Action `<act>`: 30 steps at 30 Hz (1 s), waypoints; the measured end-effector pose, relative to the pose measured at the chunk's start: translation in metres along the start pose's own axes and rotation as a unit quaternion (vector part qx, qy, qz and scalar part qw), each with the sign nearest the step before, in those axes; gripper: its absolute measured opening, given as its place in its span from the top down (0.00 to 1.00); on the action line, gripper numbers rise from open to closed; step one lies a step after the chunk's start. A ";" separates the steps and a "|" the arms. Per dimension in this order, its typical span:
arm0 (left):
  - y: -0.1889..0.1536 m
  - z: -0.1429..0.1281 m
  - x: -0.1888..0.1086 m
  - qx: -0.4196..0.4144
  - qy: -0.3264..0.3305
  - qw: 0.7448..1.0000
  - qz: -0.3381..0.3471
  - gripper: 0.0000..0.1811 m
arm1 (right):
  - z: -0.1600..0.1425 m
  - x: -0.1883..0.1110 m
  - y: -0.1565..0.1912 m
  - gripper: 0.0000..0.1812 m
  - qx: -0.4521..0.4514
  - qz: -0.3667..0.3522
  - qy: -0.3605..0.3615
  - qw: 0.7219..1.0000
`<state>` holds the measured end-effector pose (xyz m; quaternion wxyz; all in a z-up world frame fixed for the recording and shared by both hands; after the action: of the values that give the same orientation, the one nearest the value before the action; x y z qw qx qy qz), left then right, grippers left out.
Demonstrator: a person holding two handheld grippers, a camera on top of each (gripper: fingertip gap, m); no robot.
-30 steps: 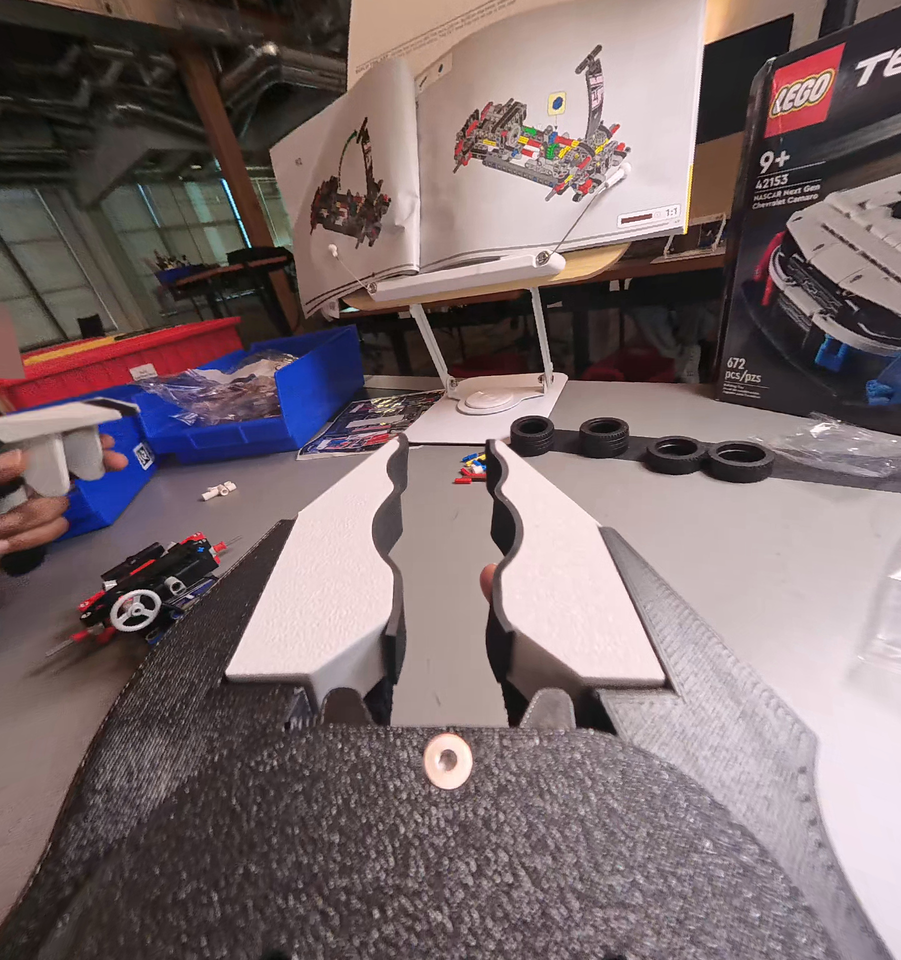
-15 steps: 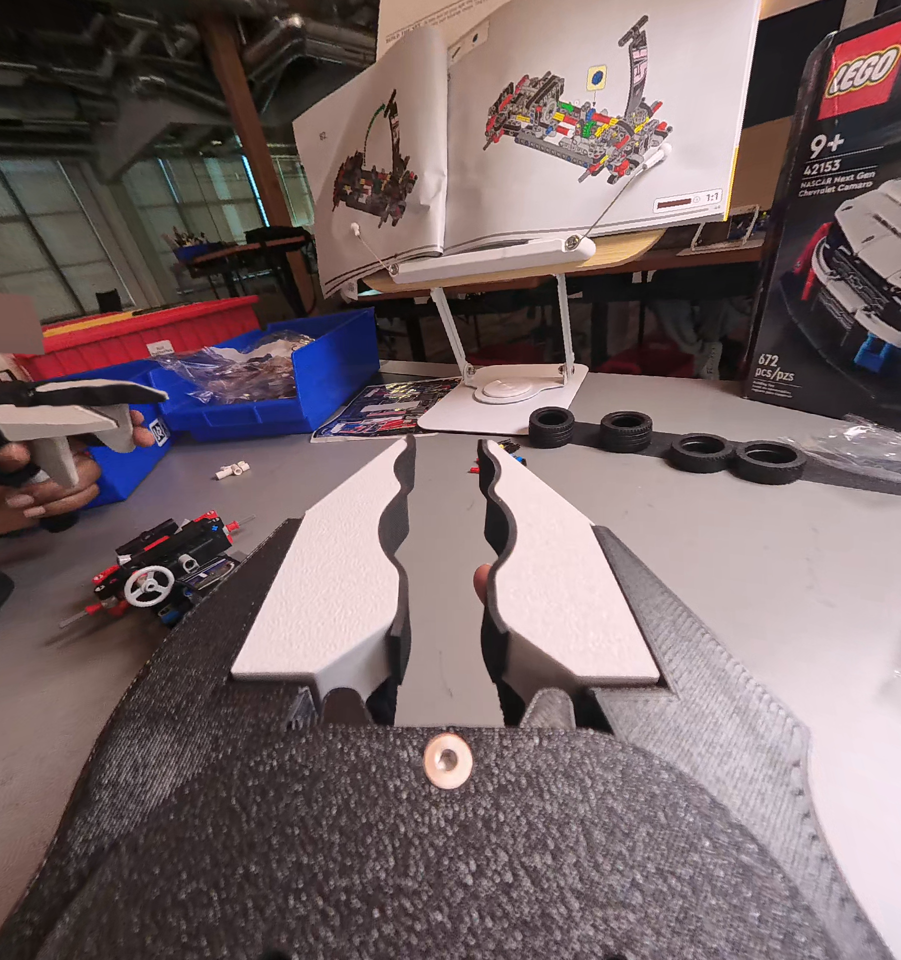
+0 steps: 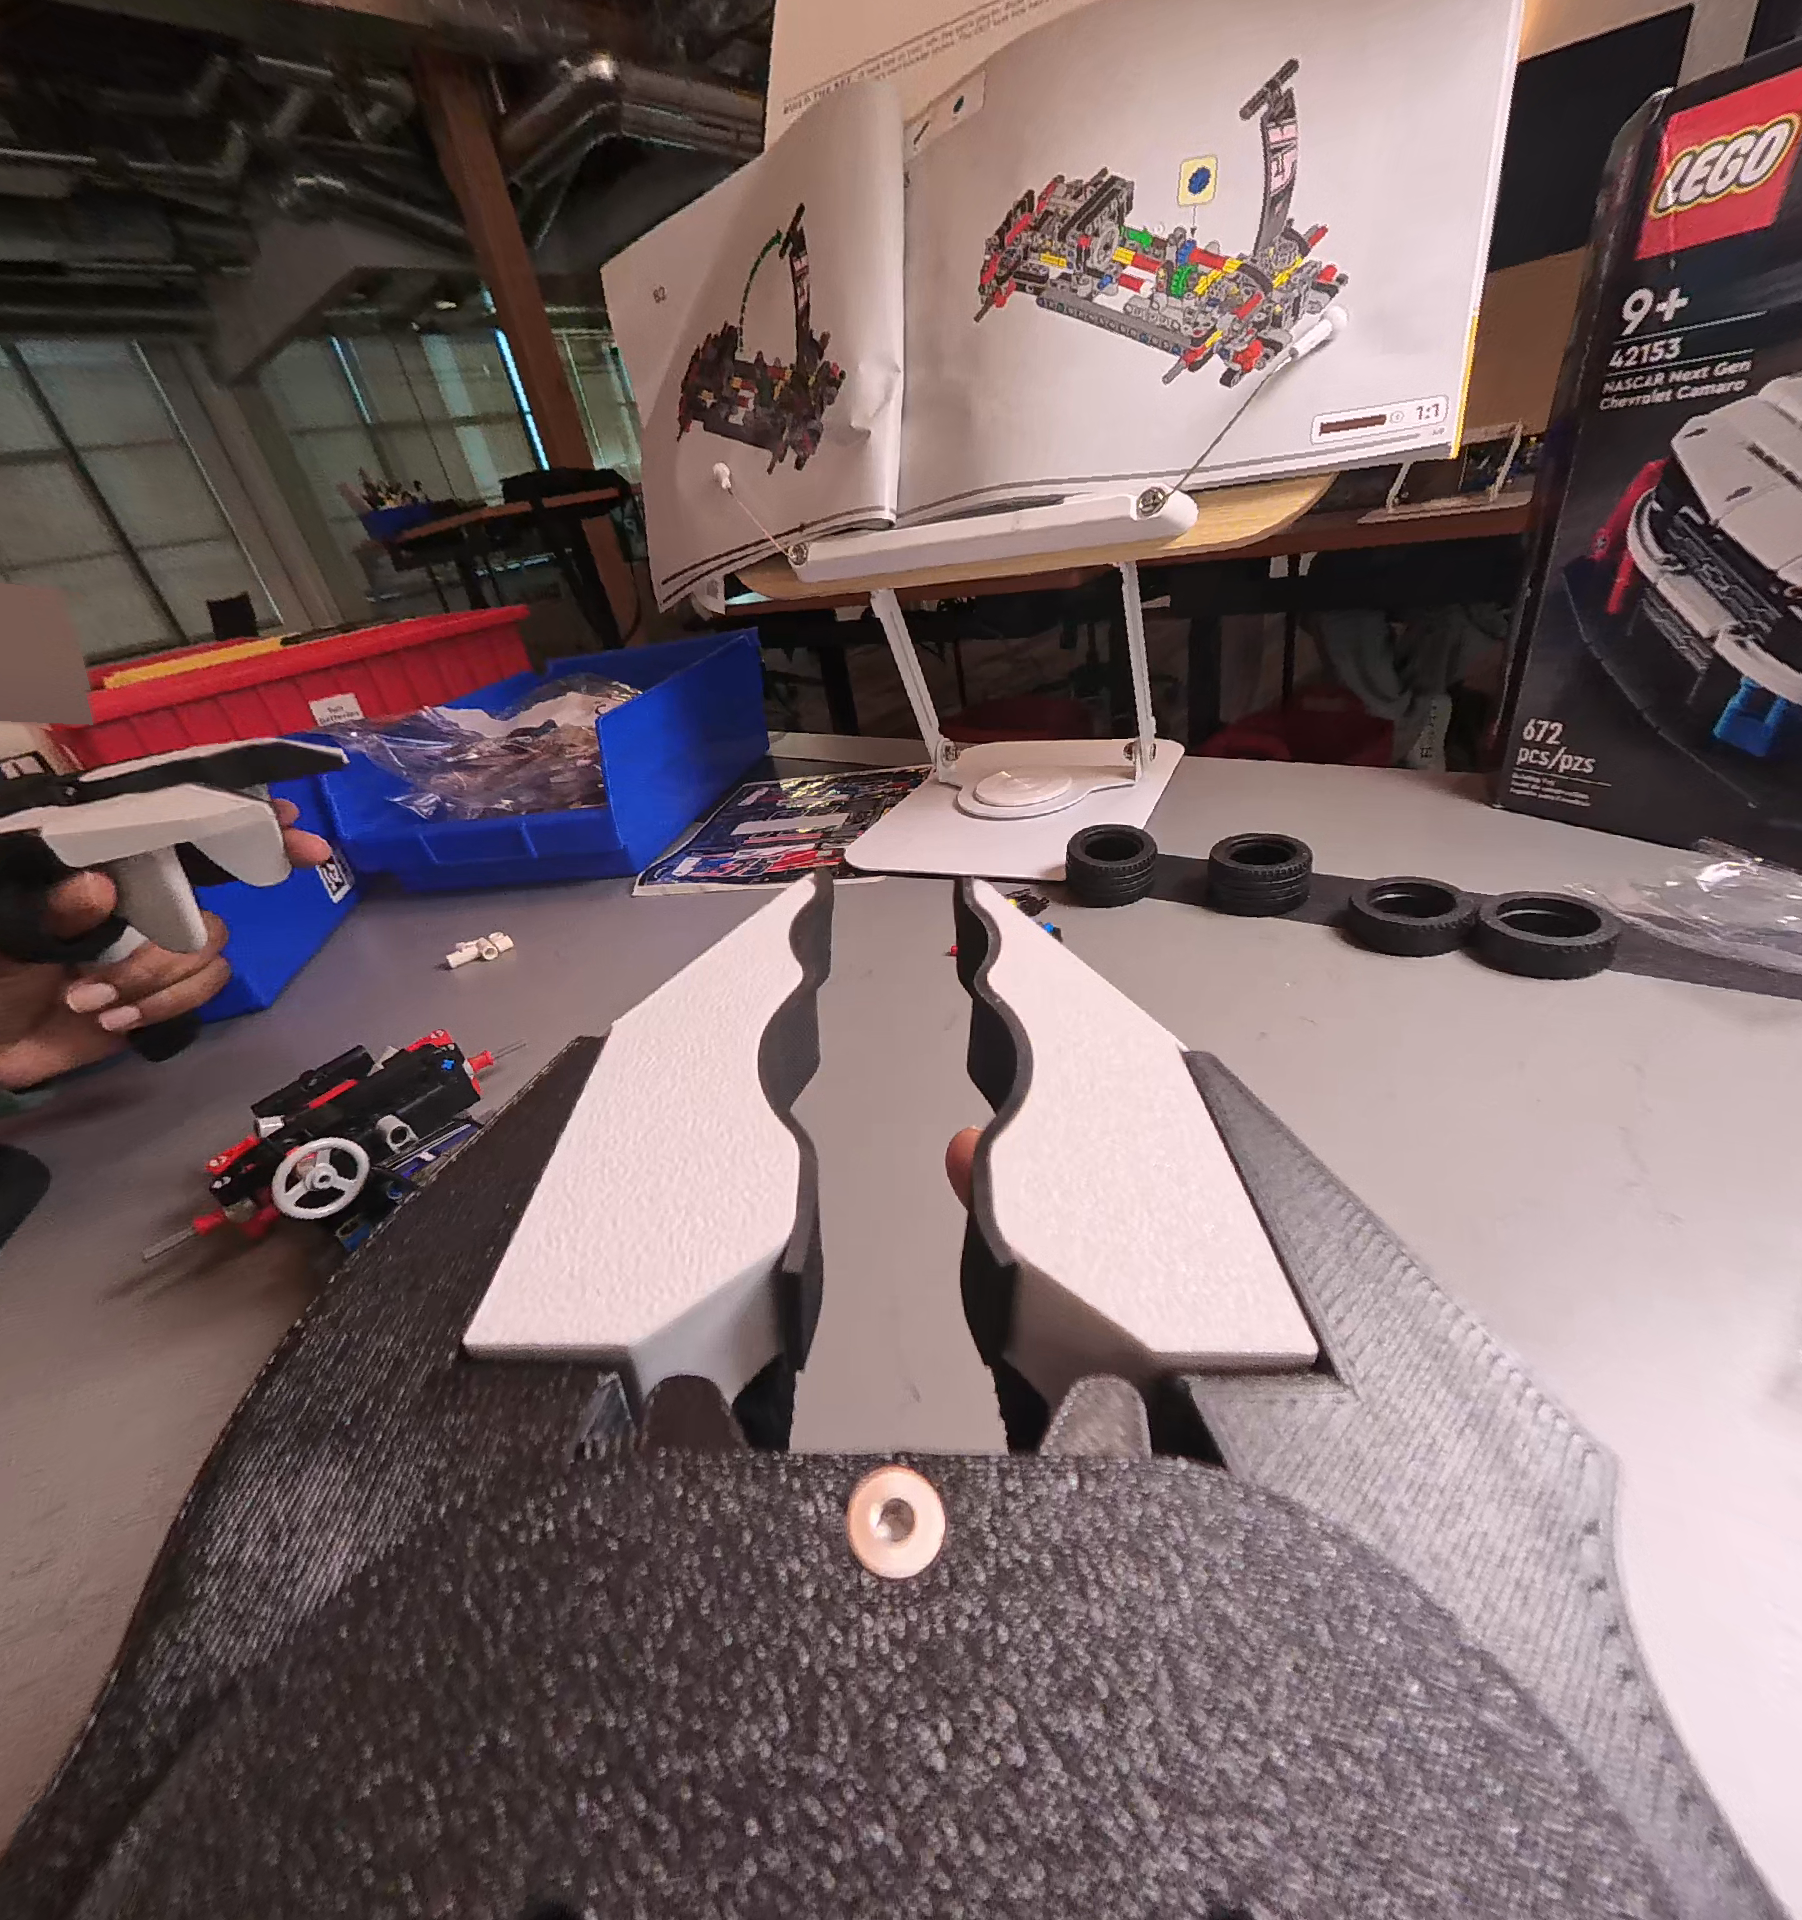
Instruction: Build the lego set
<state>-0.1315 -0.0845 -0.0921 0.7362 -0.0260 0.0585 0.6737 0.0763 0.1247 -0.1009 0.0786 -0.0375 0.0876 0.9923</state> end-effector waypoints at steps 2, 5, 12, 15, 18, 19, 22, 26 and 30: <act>0.000 0.000 0.000 0.002 -0.001 1.000 0.002 0.75 | 0.000 0.000 0.001 0.88 -0.003 0.000 0.000 1.000; -0.001 0.000 0.000 0.004 0.001 1.000 0.002 0.75 | 0.000 0.000 0.002 0.88 -0.005 0.001 0.002 1.000; -0.003 -0.001 0.000 0.005 0.004 1.000 -0.004 0.75 | -0.001 0.000 0.003 0.89 -0.010 -0.001 0.005 1.000; -0.004 -0.001 0.001 0.008 0.005 1.000 -0.006 0.75 | -0.001 0.000 0.003 0.89 -0.010 0.001 0.007 1.000; -0.005 -0.002 0.001 0.009 0.008 1.000 -0.008 0.76 | -0.002 0.000 0.004 0.90 -0.010 0.002 0.009 1.000; -0.005 -0.003 0.002 0.009 0.009 1.000 -0.009 0.76 | -0.001 0.000 0.004 0.90 -0.011 0.003 0.009 1.000; -0.004 -0.004 0.002 0.008 0.009 1.000 -0.007 0.76 | 0.000 0.000 0.005 0.90 -0.012 0.005 0.007 1.000; -0.002 -0.002 0.001 0.008 0.003 1.000 0.003 0.76 | 0.003 -0.002 0.007 0.90 -0.014 0.009 0.001 1.000; 0.001 -0.002 0.000 0.004 0.001 1.000 0.007 0.76 | 0.005 -0.003 0.008 0.90 -0.014 0.012 -0.003 1.000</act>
<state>-0.1321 -0.0845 -0.0938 0.7318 -0.0229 0.0622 0.6783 0.0778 0.1170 -0.0947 0.0658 -0.0350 0.0735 0.9945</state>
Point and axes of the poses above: each gripper's, where its closed fingertips meet, x out along the fingers, z out of its top, y = z × x across the jaws, the point moved 2 cm from there along -x, back along the fingers, and after that the axes turned 8 degrees about y, right-handed, at the moved point
